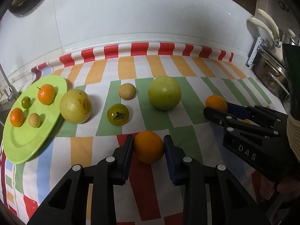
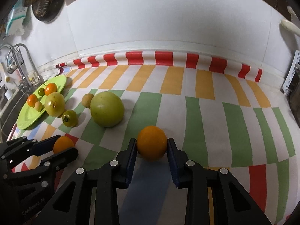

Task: Organize fruits
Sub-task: 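Grasp a mandarin with the right tool while the left tool grasps another mandarin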

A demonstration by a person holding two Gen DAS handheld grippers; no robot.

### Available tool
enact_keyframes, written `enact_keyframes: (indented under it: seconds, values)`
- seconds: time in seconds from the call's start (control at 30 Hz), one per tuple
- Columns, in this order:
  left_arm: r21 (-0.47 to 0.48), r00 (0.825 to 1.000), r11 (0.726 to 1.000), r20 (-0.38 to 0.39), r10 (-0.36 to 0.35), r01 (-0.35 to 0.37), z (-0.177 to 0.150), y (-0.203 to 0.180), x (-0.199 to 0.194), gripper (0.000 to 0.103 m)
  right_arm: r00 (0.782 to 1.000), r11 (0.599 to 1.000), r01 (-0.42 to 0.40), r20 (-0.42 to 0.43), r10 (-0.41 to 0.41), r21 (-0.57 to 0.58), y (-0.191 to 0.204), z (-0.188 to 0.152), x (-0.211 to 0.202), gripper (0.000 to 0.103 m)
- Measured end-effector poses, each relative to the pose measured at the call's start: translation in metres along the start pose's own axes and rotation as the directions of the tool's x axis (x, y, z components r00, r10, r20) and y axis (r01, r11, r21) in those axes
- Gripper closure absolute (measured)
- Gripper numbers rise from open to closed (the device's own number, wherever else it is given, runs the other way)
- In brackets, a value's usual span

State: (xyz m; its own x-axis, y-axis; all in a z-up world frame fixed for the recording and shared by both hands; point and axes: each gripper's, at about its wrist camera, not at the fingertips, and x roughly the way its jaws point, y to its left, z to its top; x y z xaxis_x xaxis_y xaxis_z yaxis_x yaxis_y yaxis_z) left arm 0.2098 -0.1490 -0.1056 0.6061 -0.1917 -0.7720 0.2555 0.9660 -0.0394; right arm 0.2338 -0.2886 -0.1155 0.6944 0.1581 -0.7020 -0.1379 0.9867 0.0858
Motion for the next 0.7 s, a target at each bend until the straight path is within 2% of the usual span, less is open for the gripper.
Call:
enact_keyframes:
  seconds: [0.3,0.7]
  values:
    - [0.028,0.998,0.999,0.053,-0.02,0.019,0.004,0.002,-0.025,0.071,0.999,1.0,-0.015,0.044,0.015,0.005,0.014,-0.003,-0.029,0.07]
    - [0.04,0.991,0.998,0.122,-0.054,0.049,0.001,0.018,-0.069,0.071,0.994,0.999,0.012,0.11,-0.015,0.032,0.037,-0.004,-0.078,0.07]
